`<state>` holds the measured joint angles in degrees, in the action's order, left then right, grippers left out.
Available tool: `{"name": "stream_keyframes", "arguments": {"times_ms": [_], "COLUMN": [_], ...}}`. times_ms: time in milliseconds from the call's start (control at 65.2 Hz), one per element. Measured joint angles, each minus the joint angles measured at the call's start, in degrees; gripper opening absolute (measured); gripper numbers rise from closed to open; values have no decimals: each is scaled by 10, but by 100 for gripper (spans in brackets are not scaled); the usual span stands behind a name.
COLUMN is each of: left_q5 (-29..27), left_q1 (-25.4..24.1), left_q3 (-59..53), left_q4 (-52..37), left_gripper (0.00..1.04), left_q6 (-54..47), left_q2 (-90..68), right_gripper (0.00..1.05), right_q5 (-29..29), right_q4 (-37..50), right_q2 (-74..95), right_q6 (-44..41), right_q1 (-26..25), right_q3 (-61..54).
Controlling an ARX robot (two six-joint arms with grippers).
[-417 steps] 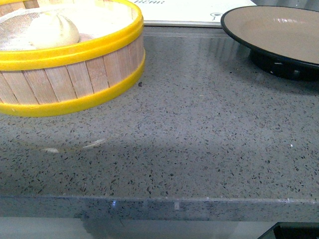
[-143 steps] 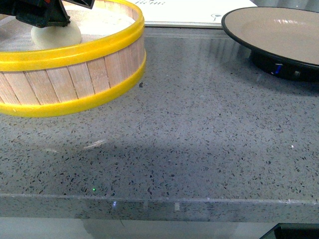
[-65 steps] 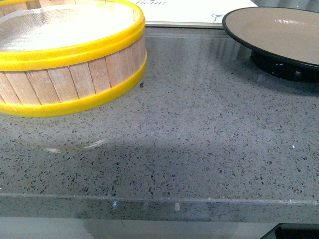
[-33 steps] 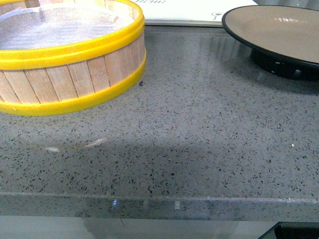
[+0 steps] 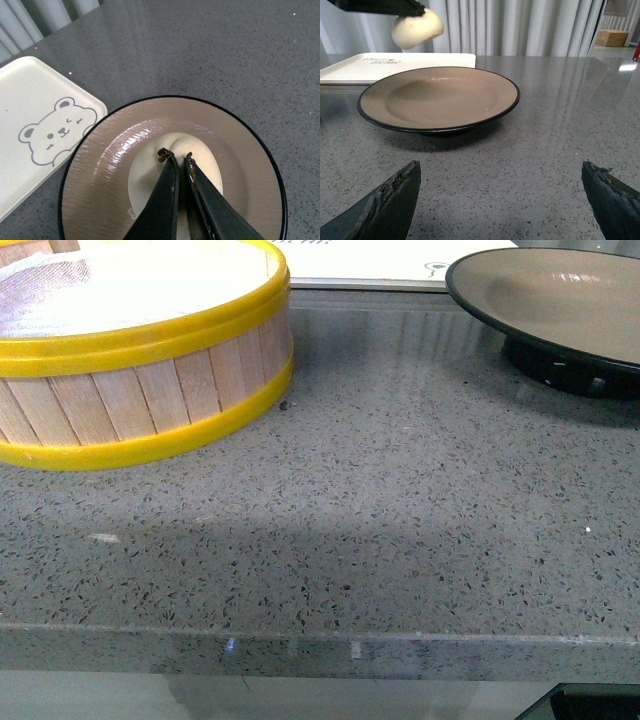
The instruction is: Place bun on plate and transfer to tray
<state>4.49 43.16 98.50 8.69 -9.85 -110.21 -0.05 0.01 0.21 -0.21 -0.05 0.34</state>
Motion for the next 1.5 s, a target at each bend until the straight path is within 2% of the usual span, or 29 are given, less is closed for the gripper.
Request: {"name": "stream_keyframes", "arguments": {"times_ms": [383, 782, 951, 1135, 1503], "left_q5": [-37, -110, -119, -118, -72], "left_q1": [19, 46, 48, 49, 44], "left_q3": [-10, -7, -3, -3, -1], "left_q4": [-28, -46, -49, -46, -45], "left_gripper": [4, 4, 4, 29, 86], "left_q6": [-10, -25, -25, -19, 43], "left_q2": [-48, -95, -102, -102, -54], "right_gripper": [96, 96, 96, 96, 96], "right_q5": [0, 0, 0, 0, 0], "right_q4": [0, 0, 0, 0, 0], "right_q2": [0, 0, 0, 0, 0], "right_q6": [0, 0, 0, 0, 0], "right_q1": [0, 0, 0, 0, 0], "right_q3": [0, 0, 0, 0, 0]}}
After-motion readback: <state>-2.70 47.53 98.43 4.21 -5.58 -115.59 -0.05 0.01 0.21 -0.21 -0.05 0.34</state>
